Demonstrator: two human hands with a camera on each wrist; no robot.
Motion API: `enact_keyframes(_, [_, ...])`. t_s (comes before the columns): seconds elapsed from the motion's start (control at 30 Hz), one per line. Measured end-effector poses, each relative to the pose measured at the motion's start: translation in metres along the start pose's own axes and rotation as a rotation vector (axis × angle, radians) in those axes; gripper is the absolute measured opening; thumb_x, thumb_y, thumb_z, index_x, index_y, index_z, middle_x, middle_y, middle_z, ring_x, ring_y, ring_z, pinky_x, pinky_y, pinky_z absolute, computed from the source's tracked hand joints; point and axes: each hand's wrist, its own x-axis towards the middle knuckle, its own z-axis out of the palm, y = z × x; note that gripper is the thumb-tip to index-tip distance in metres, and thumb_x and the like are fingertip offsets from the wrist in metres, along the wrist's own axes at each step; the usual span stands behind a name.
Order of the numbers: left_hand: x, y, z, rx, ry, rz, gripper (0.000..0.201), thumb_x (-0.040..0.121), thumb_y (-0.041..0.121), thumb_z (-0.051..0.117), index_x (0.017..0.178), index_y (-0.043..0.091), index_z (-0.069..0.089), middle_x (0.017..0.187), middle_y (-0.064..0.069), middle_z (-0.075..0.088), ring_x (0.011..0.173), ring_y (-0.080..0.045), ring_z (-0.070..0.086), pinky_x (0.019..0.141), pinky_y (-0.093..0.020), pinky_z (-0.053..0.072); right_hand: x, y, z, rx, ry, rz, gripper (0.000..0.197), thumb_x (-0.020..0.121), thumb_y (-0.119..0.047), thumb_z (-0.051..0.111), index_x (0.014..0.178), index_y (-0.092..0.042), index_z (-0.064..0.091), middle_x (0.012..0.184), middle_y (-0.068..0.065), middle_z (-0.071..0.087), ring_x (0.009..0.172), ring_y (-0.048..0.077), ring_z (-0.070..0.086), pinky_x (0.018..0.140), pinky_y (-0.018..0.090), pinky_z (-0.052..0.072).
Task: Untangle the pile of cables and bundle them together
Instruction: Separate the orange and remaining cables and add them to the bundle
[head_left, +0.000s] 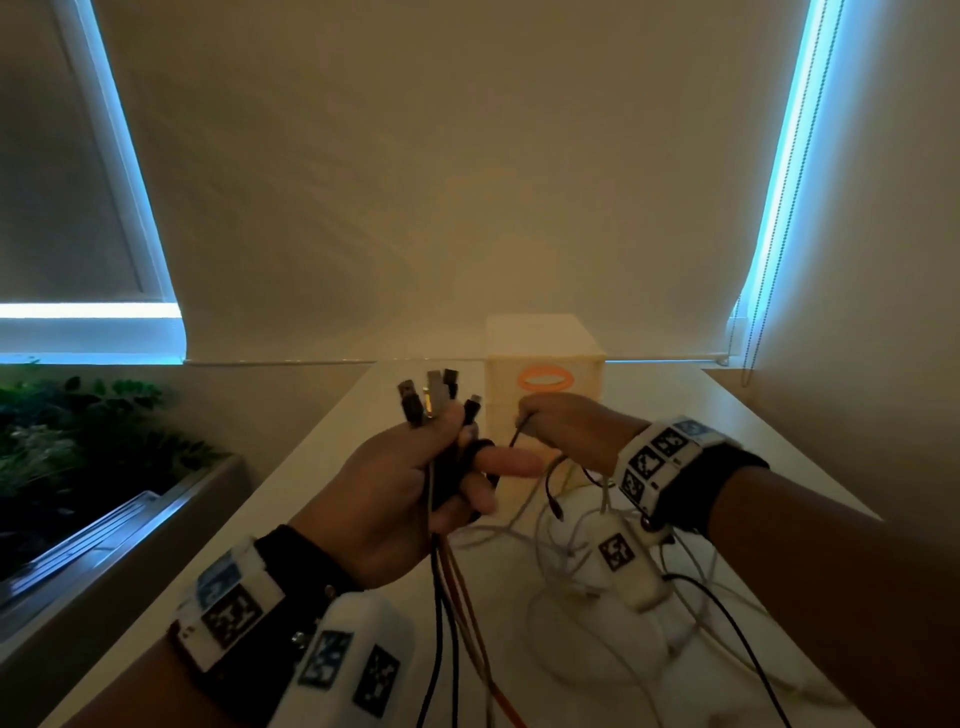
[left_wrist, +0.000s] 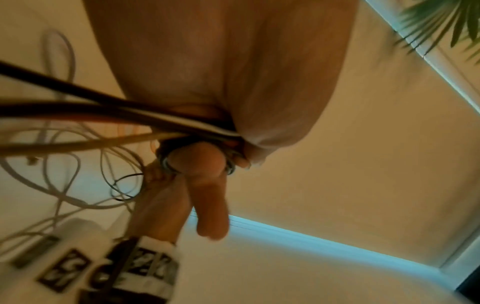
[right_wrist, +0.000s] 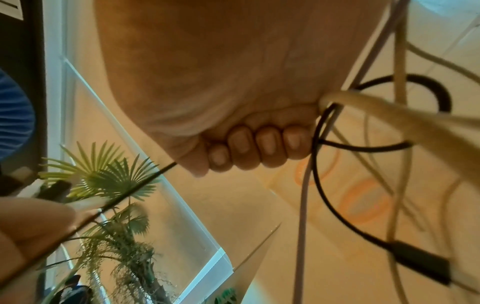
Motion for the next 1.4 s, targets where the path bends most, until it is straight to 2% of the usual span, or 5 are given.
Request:
enact_keyframes(0.17, [0.029,-0.014,-0.003,0.035,0.106,-0.086,0.029,0.11,0.034,0.035,0.1,0.008,0.044,0.108,-0.03,0.073,0.099,-0.041,0.074,0.044,-0.021,0.043,0.025,-0.024,-0.005,-0.125,0.175,-0.141,0.021,0.097,-0.03,0.052,0.077,-0.026,0.046,0.077,-0.003,0.052,0.069,0.016,0.047,0.066,0.035,0.043])
enact_keyframes(0.43, [0.05,-0.029,-0.025,-0.238,0.39,0.077,0.028,0.111,0.03,0.039,0.117,0.005,0.049,0.081,-0.016,0.077,0.07,-0.025,0.075,0.068,-0.038,0.061,-0.024,-0.012,0.032,-0.072,0.2,-0.411,0.008,0.092,-0.026,0.064,0.084,-0.024,0.063,0.067,-0.015,0.062,0.059,0.001,0.057,0.057,0.017,0.046])
enact_keyframes(0.6, [0.058,-0.029,-0.022,-0.517,0.315,0.082,0.025,0.111,0.036,0.035,0.118,0.014,0.045,0.113,-0.034,0.07,0.099,-0.044,0.074,0.089,-0.05,0.061,-0.039,0.017,0.045,0.003,0.064,-0.335,0.021,0.101,-0.023,0.049,0.087,-0.017,0.064,0.068,-0.006,0.063,0.059,0.004,0.057,0.062,0.026,0.053])
enact_keyframes(0.9, [0.055,-0.019,-0.012,-0.544,0.2,0.106,0.035,0.11,0.039,0.033,0.095,0.01,0.047,0.111,-0.025,0.074,0.065,-0.021,0.071,0.054,-0.019,0.057,-0.036,0.041,0.04,-0.256,0.021,-0.418,0.026,0.103,-0.038,0.037,0.092,-0.027,0.057,0.084,-0.006,0.062,0.078,0.008,0.057,0.074,0.031,0.05])
enact_keyframes(1.4, [0.033,0.01,-0.019,-0.392,0.206,0.155,0.034,0.11,0.038,0.036,0.087,0.014,0.042,0.114,-0.021,0.075,0.05,-0.011,0.052,0.044,-0.017,0.042,-0.02,0.049,0.019,-0.27,0.033,-0.274,0.023,0.103,-0.03,0.042,0.086,-0.026,0.056,0.074,-0.008,0.058,0.069,0.013,0.057,0.064,0.028,0.048])
